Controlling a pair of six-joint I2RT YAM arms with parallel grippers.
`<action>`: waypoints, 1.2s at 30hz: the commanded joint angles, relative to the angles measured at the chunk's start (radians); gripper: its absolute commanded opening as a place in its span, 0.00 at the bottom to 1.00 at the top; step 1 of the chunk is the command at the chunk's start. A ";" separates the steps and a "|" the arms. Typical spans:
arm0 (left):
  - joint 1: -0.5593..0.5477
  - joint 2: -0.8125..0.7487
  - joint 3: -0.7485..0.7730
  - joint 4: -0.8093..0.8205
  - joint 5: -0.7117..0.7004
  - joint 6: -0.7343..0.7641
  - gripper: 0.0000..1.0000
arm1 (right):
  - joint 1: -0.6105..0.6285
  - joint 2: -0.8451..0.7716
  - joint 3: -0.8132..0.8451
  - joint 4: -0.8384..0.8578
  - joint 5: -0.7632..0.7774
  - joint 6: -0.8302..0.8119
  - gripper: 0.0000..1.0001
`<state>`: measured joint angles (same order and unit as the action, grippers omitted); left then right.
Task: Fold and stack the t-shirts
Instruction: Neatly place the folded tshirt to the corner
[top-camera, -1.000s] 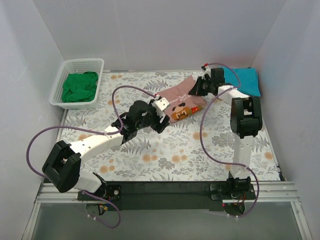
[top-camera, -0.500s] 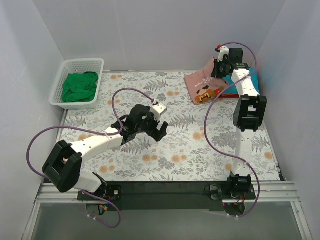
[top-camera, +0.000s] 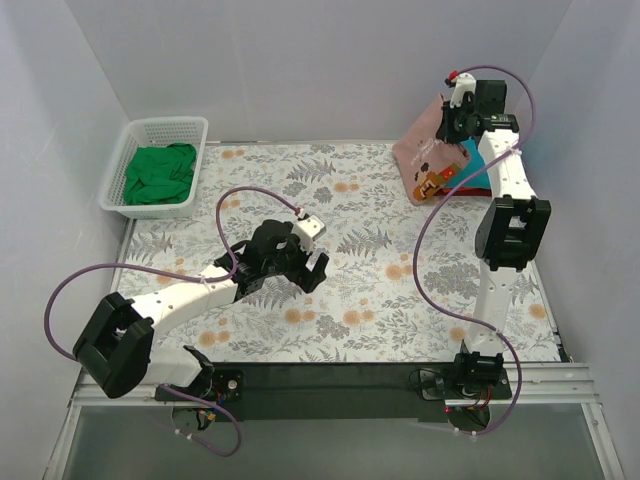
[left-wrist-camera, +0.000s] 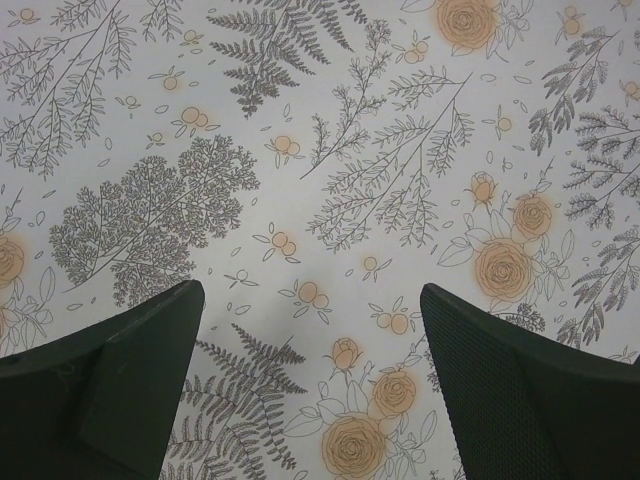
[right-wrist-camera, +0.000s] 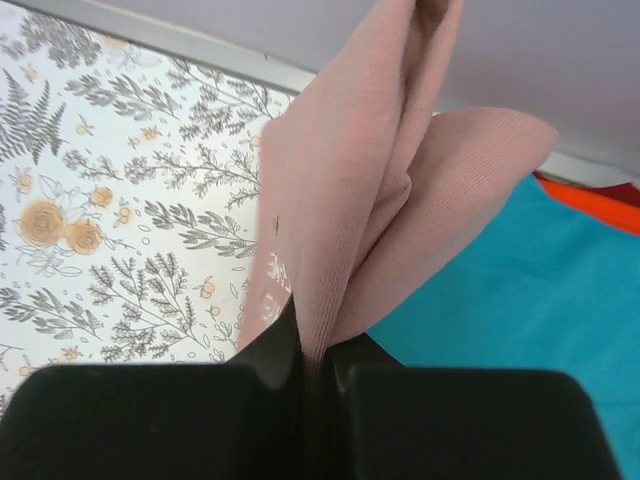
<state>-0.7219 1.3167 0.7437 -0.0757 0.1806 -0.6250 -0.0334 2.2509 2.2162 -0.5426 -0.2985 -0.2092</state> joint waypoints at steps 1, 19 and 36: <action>0.006 -0.045 -0.012 0.007 -0.023 0.007 0.90 | -0.007 -0.114 0.045 0.029 -0.028 0.010 0.01; 0.006 -0.059 -0.029 0.010 -0.023 0.024 0.90 | -0.034 -0.174 0.074 -0.005 -0.037 -0.018 0.01; 0.006 -0.017 0.020 -0.035 -0.026 0.027 0.91 | -0.155 -0.065 0.112 0.004 -0.126 -0.111 0.01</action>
<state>-0.7219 1.3006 0.7273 -0.0834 0.1650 -0.6025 -0.1604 2.1651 2.2673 -0.5915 -0.3782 -0.2577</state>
